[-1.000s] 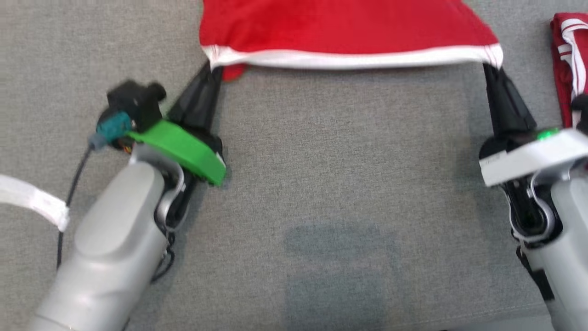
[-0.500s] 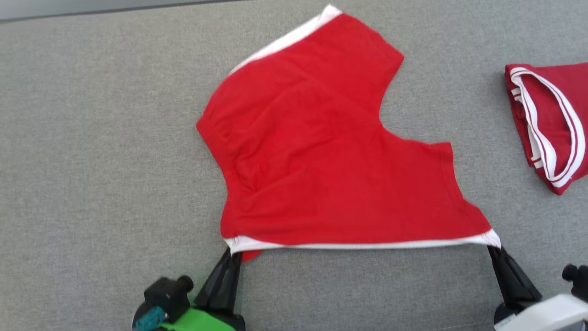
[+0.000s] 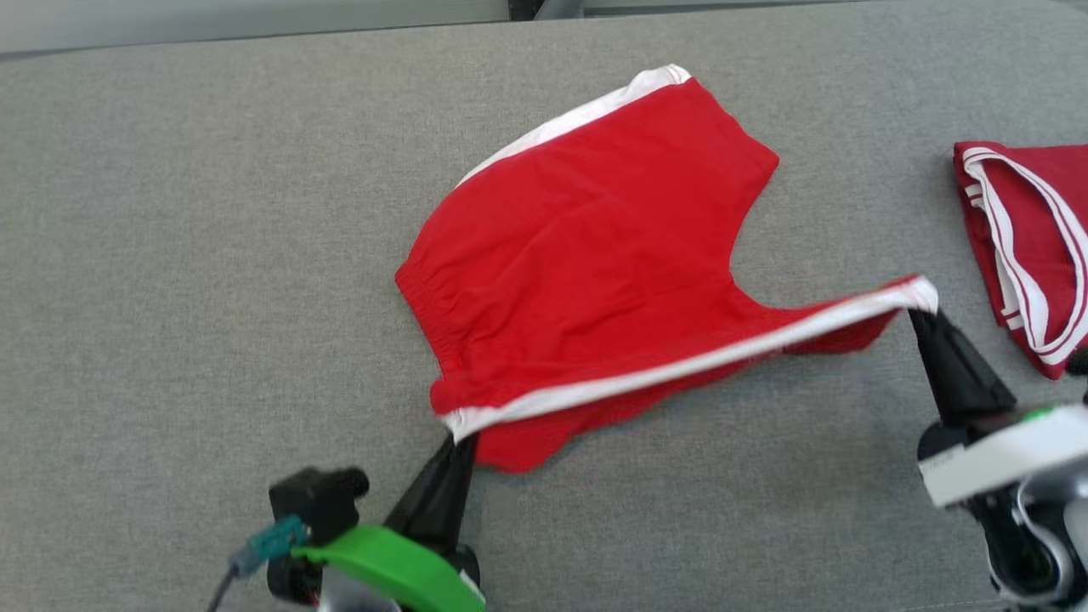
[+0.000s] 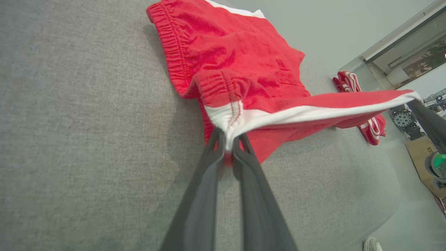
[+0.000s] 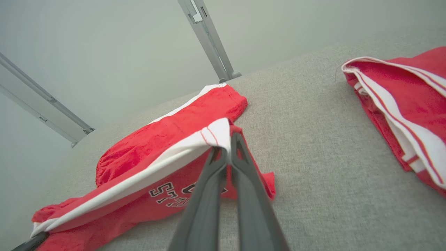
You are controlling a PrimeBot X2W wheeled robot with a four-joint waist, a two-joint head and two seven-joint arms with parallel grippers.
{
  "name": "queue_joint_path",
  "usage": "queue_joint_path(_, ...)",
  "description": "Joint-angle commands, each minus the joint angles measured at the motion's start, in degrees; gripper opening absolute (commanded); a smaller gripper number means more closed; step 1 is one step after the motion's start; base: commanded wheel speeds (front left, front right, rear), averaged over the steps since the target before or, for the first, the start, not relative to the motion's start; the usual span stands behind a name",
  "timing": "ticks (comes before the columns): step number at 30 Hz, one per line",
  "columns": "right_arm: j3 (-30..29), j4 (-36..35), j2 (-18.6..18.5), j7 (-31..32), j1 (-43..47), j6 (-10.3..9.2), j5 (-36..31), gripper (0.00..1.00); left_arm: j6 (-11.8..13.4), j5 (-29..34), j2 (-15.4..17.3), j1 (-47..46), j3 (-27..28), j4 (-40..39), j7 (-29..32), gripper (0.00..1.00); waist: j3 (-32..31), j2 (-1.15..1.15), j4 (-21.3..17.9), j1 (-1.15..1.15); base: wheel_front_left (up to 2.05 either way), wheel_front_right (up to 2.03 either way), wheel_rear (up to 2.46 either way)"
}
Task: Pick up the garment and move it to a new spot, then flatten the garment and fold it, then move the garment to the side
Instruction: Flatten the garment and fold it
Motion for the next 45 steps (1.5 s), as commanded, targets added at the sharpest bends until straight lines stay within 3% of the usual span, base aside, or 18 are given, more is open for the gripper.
queue_joint_path(1,0.09,-0.26,0.08,2.03,-5.09,-0.09,-0.07,0.00,1.33,-0.09,0.43,-4.37,0.72,-1.58,2.90,0.00,4.07,0.61,1.33,0.01,0.00,0.00,0.00)
queue_joint_path(10,-0.20,8.83,0.43,10.99,-26.73,-0.09,-3.80,0.00,4.39,-0.34,0.42,-19.93,0.40,-5.01,17.38,0.00,8.81,0.61,5.25,0.01,0.00,0.00,0.00)
queue_joint_path(15,0.39,17.70,1.83,12.81,-36.39,-0.09,-6.06,0.00,5.73,-0.25,0.33,-27.80,1.28,-0.49,22.30,0.00,9.81,0.61,7.07,0.01,0.00,0.00,0.00)
queue_joint_path(21,3.60,26.58,2.66,12.65,-44.18,-0.09,-7.91,0.00,4.55,-3.05,-2.24,-33.82,1.24,6.06,26.15,0.00,10.49,0.61,8.73,0.01,0.00,0.00,0.00)
queue_joint_path(31,6.59,41.33,2.97,10.57,-52.79,-0.09,-11.94,0.00,3.47,-3.94,-6.94,-42.57,0.38,19.91,25.78,0.00,10.99,0.61,9.51,0.01,0.00,0.00,0.00)
queue_joint_path(34,7.66,44.16,3.62,9.61,-53.95,-0.09,-12.42,0.00,2.91,-4.67,-7.59,-43.01,-0.02,22.79,25.79,0.22,10.71,0.61,9.41,0.01,0.00,0.00,0.00)
queue_joint_path(38,8.86,47.16,4.58,8.30,-55.65,-0.09,-12.77,0.00,2.24,-4.55,-7.94,-43.85,-0.35,25.10,25.06,0.06,10.53,0.61,9.40,0.01,0.00,0.00,0.00)
queue_joint_path(41,9.69,49.12,4.67,7.36,-56.85,-0.09,-12.90,0.00,1.80,-4.77,-8.22,-44.53,-0.60,26.45,24.61,0.03,10.36,0.61,9.64,0.01,0.00,0.00,0.00)
queue_joint_path(43,10.13,50.33,4.59,6.53,-57.69,-0.09,-13.19,0.00,1.78,-5.01,-8.43,-45.22,-0.59,27.12,24.29,0.09,10.38,0.61,9.84,0.01,0.00,0.00,0.00)
queue_joint_path(44,10.30,50.98,4.57,6.04,-58.06,-0.09,-13.41,0.00,1.85,-5.25,-8.57,-45.34,-0.36,27.42,23.79,0.28,10.38,0.61,9.90,0.01,0.00,0.00,0.00)
queue_joint_path(45,10.30,50.98,4.57,6.04,-58.06,-0.09,-13.41,0.00,1.85,-5.25,-8.57,-45.34,-0.36,27.42,23.79,0.28,10.38,0.61,9.90,0.01,0.00,0.00,0.00)
